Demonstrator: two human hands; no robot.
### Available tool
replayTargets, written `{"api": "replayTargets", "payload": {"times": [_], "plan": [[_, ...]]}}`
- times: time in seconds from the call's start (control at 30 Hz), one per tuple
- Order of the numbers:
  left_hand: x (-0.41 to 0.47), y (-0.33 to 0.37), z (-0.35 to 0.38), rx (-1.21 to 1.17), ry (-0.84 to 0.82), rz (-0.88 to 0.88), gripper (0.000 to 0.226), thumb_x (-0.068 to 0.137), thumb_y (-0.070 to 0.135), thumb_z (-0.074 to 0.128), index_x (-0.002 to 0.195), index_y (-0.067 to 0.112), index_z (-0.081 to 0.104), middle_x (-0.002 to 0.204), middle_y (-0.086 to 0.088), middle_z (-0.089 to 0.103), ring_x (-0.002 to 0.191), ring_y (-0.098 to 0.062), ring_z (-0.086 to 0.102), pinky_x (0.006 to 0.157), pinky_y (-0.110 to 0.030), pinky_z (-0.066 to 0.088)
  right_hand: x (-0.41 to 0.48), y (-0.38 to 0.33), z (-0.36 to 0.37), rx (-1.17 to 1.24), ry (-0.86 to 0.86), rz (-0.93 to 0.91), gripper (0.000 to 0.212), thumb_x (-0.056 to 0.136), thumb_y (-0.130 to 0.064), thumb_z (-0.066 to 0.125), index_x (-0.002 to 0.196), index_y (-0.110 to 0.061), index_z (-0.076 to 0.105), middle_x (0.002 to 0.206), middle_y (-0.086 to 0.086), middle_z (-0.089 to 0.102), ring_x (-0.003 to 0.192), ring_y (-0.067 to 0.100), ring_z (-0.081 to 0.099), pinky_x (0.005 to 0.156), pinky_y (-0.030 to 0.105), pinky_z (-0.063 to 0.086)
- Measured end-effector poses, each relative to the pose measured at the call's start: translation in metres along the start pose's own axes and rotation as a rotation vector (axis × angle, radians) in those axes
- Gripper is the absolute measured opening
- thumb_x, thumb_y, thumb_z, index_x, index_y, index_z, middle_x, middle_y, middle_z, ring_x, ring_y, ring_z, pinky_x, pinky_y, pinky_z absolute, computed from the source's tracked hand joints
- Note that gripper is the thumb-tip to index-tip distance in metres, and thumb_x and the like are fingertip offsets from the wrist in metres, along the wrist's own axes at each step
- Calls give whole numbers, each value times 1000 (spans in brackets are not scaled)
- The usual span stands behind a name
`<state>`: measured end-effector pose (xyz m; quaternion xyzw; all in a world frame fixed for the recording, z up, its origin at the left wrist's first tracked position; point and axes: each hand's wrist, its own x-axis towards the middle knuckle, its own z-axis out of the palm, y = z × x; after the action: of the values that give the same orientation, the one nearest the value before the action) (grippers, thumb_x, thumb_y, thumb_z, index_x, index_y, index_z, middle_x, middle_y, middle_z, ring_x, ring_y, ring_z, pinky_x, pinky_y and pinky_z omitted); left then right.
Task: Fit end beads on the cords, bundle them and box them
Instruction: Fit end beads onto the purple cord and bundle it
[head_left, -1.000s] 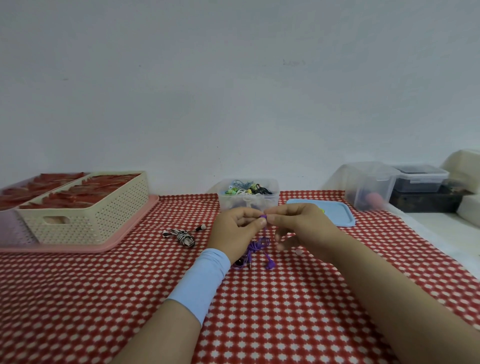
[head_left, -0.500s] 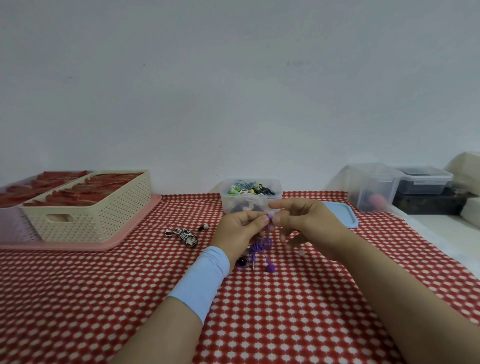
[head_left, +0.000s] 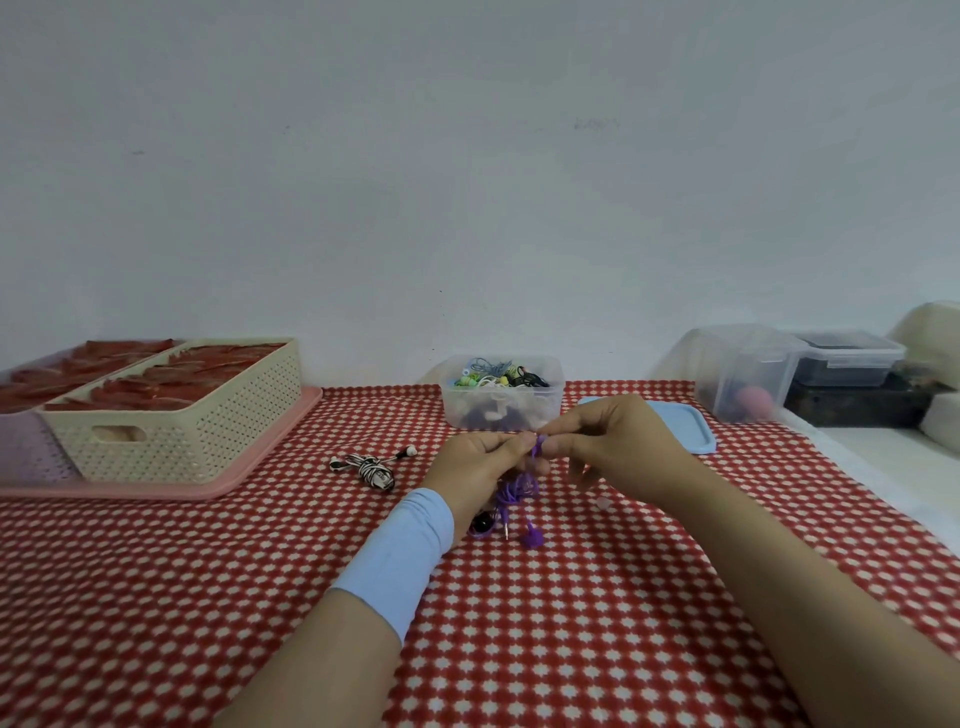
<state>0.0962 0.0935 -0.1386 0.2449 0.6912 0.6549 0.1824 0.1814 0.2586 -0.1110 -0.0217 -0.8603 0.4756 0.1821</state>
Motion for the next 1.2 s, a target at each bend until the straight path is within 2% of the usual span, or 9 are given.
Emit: {"api": "replayTargets", "payload": {"times": [0.07, 0.13, 0.2, 0.37, 0.57, 0.67, 0.77, 1.0, 1.2], "plan": [[1, 0, 0, -12, -5, -21, 21, 96, 32, 60, 97, 19, 76, 89, -3, 77, 90, -16, 71, 95, -37, 53, 0, -2, 0, 4, -1, -8, 8, 89, -18, 77, 87, -22, 83, 75, 13, 76, 59, 25, 66, 62, 52, 62], [1, 0, -1, -58, -15, -44, 23, 96, 33, 59, 97, 18, 77, 88, -3, 77, 85, -14, 69, 92, -37, 53, -2, -5, -1, 69, -20, -13, 9, 90, -13, 75, 94, -16, 83, 77, 10, 77, 58, 18, 64, 58, 37, 61], [1, 1, -1, -87, -23, -57, 23, 95, 33, 60, 97, 18, 77, 88, -3, 77, 82, -13, 68, 90, -36, 53, -3, -7, -2, 115, -45, -8, 13, 89, -10, 75, 99, -13, 82, 79, 8, 77, 57, 14, 63, 58, 29, 58], [1, 1, -1, -72, -15, -55, 22, 95, 33, 61, 95, 19, 78, 91, -4, 77, 93, -21, 69, 95, -42, 53, -6, -12, -4, 155, -91, 6, 13, 88, -10, 76, 98, -15, 83, 80, 6, 78, 61, 16, 61, 60, 30, 59], [-1, 3, -3, -119, -53, -58, 22, 97, 27, 59, 95, 15, 77, 84, -2, 75, 81, -16, 62, 80, -35, 53, -7, -12, -6, 231, -107, 70, 19, 99, -9, 62, 104, -5, 80, 82, 3, 78, 63, 19, 65, 55, 29, 56], [-3, 4, -4, -102, -82, -48, 19, 96, 24, 59, 97, 13, 76, 83, -2, 74, 77, -15, 61, 75, -35, 48, -9, -11, -8, 253, -154, 103, 16, 95, -12, 67, 103, -11, 81, 85, 10, 77, 64, 20, 63, 54, 31, 55], [-5, 4, -5, -70, -123, -23, 18, 96, 22, 60, 95, 14, 75, 82, -3, 74, 76, -15, 62, 78, -34, 51, -9, -10, -11, 271, -197, 158, 14, 91, -15, 72, 98, -18, 83, 89, 17, 75, 67, 18, 63, 62, 38, 57], [-6, 5, -2, -91, -172, 2, 16, 95, 19, 59, 92, 13, 74, 78, -1, 72, 73, -13, 61, 74, -31, 49, -9, -11, -12, 346, -253, 228, 16, 82, -16, 75, 97, -15, 83, 83, 5, 76, 68, 13, 63, 58, 31, 59], [-6, 6, -4, -63, -171, 12, 15, 94, 17, 61, 93, 13, 75, 79, -1, 74, 73, -11, 65, 74, -29, 53, -8, -13, -15, 301, -258, 223, 21, 74, -22, 80, 94, -16, 84, 93, 15, 77, 68, 17, 65, 60, 34, 60]]}}
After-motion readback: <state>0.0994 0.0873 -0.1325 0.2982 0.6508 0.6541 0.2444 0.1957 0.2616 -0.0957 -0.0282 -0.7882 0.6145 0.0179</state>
